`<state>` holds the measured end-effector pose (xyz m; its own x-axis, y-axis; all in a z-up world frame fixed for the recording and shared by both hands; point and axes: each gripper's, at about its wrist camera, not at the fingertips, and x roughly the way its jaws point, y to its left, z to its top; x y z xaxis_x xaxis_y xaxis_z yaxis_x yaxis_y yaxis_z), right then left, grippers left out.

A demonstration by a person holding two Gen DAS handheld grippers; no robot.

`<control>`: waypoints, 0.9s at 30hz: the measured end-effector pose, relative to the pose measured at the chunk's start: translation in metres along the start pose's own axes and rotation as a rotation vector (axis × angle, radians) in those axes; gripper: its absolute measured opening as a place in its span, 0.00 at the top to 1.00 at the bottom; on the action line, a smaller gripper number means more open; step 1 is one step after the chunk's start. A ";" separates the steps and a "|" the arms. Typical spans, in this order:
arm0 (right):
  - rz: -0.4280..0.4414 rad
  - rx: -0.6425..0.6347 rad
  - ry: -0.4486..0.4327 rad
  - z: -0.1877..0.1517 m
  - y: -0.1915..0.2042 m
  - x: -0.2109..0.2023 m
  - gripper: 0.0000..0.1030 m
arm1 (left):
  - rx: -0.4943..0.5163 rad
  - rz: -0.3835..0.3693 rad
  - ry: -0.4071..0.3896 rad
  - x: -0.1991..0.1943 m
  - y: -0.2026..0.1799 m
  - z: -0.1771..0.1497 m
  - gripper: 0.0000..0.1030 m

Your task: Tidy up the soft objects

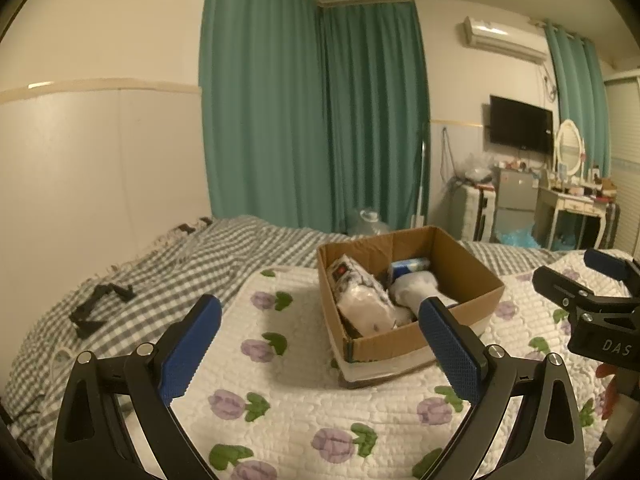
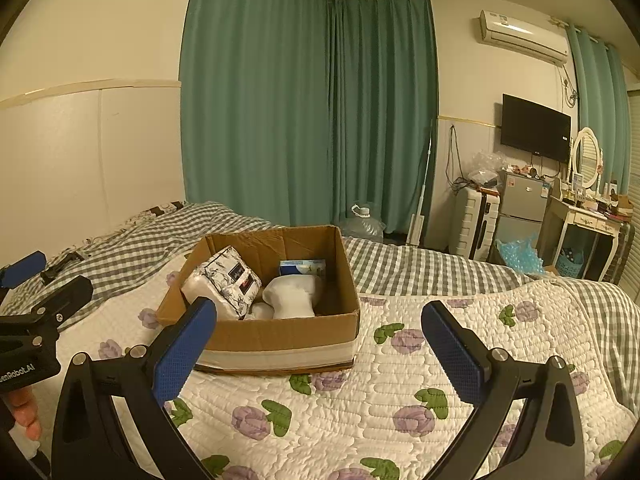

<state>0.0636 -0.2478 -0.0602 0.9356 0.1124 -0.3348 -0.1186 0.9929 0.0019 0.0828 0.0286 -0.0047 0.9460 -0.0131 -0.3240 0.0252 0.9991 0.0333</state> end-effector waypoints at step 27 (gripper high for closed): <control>0.010 -0.003 0.000 -0.002 0.003 -0.001 0.00 | 0.006 -0.005 0.014 0.002 0.000 -0.005 0.02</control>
<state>0.0620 -0.2452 -0.0614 0.9343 0.1222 -0.3349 -0.1287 0.9917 0.0028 0.0832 0.0287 -0.0097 0.9413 -0.0173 -0.3372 0.0318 0.9988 0.0374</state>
